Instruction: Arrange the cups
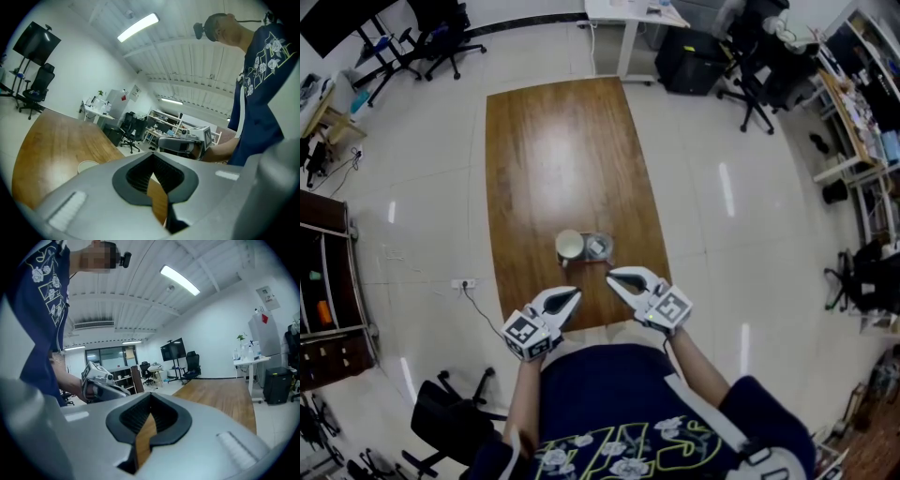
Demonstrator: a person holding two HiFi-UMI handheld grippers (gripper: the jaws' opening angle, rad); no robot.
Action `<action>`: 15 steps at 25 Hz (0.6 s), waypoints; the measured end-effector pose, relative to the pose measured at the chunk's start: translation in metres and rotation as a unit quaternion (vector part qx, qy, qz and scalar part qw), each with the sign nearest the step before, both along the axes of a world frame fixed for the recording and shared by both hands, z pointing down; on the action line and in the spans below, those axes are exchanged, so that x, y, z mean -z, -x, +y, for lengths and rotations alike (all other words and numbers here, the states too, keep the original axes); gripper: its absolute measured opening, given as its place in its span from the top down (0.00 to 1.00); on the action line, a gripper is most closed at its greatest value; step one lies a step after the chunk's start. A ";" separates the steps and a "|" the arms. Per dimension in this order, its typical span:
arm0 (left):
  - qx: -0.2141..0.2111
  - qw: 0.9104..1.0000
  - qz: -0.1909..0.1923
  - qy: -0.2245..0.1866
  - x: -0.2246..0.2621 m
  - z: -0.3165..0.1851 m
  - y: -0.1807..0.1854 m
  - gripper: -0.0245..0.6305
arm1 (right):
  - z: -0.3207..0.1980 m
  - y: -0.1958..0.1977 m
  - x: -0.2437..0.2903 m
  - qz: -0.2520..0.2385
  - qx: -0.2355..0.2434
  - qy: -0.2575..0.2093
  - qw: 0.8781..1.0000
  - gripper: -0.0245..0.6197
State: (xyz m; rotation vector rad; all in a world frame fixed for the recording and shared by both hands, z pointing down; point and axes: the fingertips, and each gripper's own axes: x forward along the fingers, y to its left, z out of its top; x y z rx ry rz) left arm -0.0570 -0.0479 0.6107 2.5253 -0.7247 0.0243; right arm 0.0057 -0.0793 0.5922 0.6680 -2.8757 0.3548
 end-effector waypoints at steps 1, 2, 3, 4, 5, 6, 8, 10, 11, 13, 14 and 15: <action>-0.002 1.000 0.001 -0.003 0.002 -0.001 -0.002 0.96 | 0.002 -0.001 -0.001 0.000 -0.002 0.006 1.000 0.95; -0.005 1.000 0.003 -0.007 0.007 -0.003 -0.004 0.96 | 0.005 -0.002 -0.002 0.000 -0.004 0.011 1.000 0.95; -0.009 1.000 0.003 -0.011 0.011 -0.004 -0.006 0.96 | 0.007 -0.004 -0.003 -0.001 -0.005 0.017 1.000 0.95; -0.016 1.000 0.000 -0.014 0.013 -0.005 -0.008 0.96 | 0.009 -0.005 -0.006 -0.005 -0.007 0.024 1.000 0.95; -0.022 1.000 -0.004 -0.015 0.012 -0.004 -0.009 0.96 | 0.010 -0.007 -0.008 -0.011 -0.009 0.034 0.999 0.95; -0.026 1.000 -0.006 -0.013 0.010 -0.004 -0.010 0.96 | 0.012 -0.009 -0.009 -0.017 -0.011 0.044 0.999 0.95; -0.027 1.000 -0.005 -0.013 0.018 -0.006 -0.012 0.96 | 0.015 -0.012 -0.013 -0.024 -0.014 0.056 0.998 0.95; -0.027 0.999 -0.007 -0.016 0.021 -0.007 -0.013 0.96 | 0.019 -0.013 -0.019 -0.018 -0.014 0.059 0.998 0.95; -0.026 1.000 -0.008 -0.014 0.013 -0.003 -0.011 0.96 | 0.022 -0.014 -0.022 -0.012 -0.014 0.058 0.998 0.95; -0.027 1.000 -0.009 -0.011 0.001 0.002 -0.008 0.96 | 0.026 -0.015 -0.029 0.001 -0.013 0.056 0.998 0.95; -0.030 0.999 -0.013 -0.014 -0.005 0.005 -0.006 0.96 | 0.028 -0.015 -0.032 0.006 -0.013 0.055 0.998 0.95; -0.034 0.999 -0.019 -0.021 -0.009 0.007 -0.005 0.96 | 0.029 -0.015 -0.033 0.010 -0.013 0.055 0.998 0.95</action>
